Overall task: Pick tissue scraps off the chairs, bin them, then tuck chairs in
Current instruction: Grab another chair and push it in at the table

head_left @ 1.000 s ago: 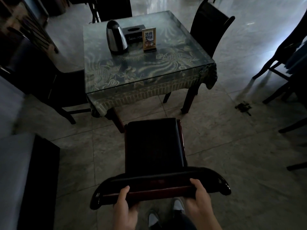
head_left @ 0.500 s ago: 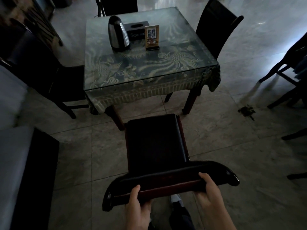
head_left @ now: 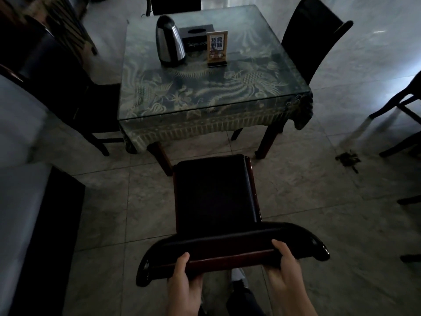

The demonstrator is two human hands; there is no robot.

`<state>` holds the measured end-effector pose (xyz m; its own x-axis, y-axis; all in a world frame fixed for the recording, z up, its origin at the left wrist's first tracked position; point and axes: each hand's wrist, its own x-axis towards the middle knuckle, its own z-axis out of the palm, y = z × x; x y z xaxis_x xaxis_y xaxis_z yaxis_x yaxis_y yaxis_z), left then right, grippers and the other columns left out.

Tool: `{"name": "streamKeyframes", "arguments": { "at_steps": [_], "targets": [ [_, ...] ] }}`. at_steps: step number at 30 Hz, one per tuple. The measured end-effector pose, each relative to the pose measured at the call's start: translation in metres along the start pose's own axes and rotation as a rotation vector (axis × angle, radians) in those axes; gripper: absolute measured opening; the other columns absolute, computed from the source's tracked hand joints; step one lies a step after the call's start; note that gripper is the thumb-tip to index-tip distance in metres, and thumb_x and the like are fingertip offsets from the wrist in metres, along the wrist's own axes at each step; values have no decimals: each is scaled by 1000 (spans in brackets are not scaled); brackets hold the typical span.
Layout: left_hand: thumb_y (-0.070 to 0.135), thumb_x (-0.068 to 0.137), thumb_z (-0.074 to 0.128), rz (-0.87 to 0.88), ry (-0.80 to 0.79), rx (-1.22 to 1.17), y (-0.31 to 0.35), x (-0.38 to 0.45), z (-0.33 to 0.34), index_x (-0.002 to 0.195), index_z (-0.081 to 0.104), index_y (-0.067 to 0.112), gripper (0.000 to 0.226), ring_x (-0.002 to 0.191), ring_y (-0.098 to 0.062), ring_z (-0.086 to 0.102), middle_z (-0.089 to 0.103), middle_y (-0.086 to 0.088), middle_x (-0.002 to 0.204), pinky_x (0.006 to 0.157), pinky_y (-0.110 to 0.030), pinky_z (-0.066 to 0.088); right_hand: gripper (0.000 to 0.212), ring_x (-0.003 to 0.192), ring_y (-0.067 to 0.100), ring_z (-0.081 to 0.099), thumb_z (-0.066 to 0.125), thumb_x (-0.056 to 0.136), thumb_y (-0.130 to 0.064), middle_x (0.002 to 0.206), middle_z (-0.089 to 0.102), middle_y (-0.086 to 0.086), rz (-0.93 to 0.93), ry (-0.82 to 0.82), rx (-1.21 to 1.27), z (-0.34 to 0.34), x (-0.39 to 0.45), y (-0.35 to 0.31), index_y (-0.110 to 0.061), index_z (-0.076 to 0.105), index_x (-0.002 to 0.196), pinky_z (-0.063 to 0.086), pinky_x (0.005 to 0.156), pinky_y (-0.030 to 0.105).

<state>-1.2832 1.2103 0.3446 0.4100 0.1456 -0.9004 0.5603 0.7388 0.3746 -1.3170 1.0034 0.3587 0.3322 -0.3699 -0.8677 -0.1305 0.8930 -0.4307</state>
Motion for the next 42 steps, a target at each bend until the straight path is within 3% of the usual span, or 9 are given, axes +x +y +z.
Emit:
{"name": "streamKeyframes", "arguments": {
  "at_steps": [6, 10, 15, 22, 27, 31, 34, 38, 42],
  "targets": [
    [28, 92, 64, 115, -158, 188, 6, 12, 10, 112, 61, 11, 26, 97, -22, 68, 67, -10, 110, 77, -36, 57, 36, 92, 28, 65, 61, 90, -4, 112, 65, 18, -21, -68, -3, 27, 8, -13, 0, 57, 125, 52, 70, 37],
    [24, 87, 70, 51, -49, 107, 11, 21, 39, 112, 62, 17, 27, 108, -28, 63, 66, -10, 116, 90, -44, 54, 45, 106, 33, 63, 61, 89, -2, 118, 63, 19, -47, -69, 11, 43, 22, -26, -1, 52, 133, 52, 74, 39],
    [19, 85, 71, 73, -76, 41, 17, 31, 75, 121, 62, 20, 37, 107, -31, 65, 68, -12, 117, 72, -41, 57, 47, 120, 37, 57, 61, 90, -4, 128, 59, 22, -41, -89, -10, 66, 43, -42, 0, 50, 135, 52, 87, 44],
    [15, 90, 66, 113, -112, 27, 25, 39, 119, 134, 54, 16, 45, 112, -34, 62, 64, -15, 123, 74, -43, 56, 31, 93, 29, 69, 64, 87, -4, 109, 68, 17, -37, -131, -22, 98, 71, -64, -4, 59, 118, 57, 64, 40],
    [16, 88, 67, 105, -110, 2, 33, 48, 143, 125, 58, 13, 38, 104, -31, 65, 66, -14, 115, 66, -40, 57, 47, 106, 33, 64, 62, 88, -3, 121, 64, 19, -38, -151, -3, 120, 88, -75, -1, 50, 133, 55, 84, 47],
    [15, 88, 66, 120, -127, -12, 39, 52, 160, 119, 60, 13, 31, 97, -29, 67, 69, -12, 106, 55, -36, 58, 41, 102, 32, 65, 62, 89, -2, 114, 65, 17, -47, -168, -21, 136, 96, -83, -3, 52, 128, 56, 79, 46],
    [16, 90, 65, 123, -141, -6, 44, 56, 174, 119, 59, 15, 30, 99, -29, 66, 67, -12, 109, 65, -41, 59, 33, 107, 36, 64, 62, 89, -3, 118, 64, 20, -29, -169, -45, 147, 102, -90, -6, 53, 120, 53, 90, 52],
    [15, 91, 65, 109, -141, -12, 50, 61, 186, 114, 58, 14, 24, 102, -31, 63, 64, -14, 113, 75, -48, 56, 21, 99, 34, 65, 64, 88, -3, 110, 65, 18, -32, -170, -58, 159, 104, -95, -10, 55, 105, 56, 75, 50],
    [15, 90, 66, 108, -148, -15, 52, 63, 188, 121, 56, 12, 32, 106, -33, 61, 62, -16, 119, 76, -50, 57, 36, 104, 36, 65, 65, 88, -5, 115, 65, 19, -40, -177, -67, 161, 106, -95, -8, 53, 122, 57, 76, 52]
  ]
}}
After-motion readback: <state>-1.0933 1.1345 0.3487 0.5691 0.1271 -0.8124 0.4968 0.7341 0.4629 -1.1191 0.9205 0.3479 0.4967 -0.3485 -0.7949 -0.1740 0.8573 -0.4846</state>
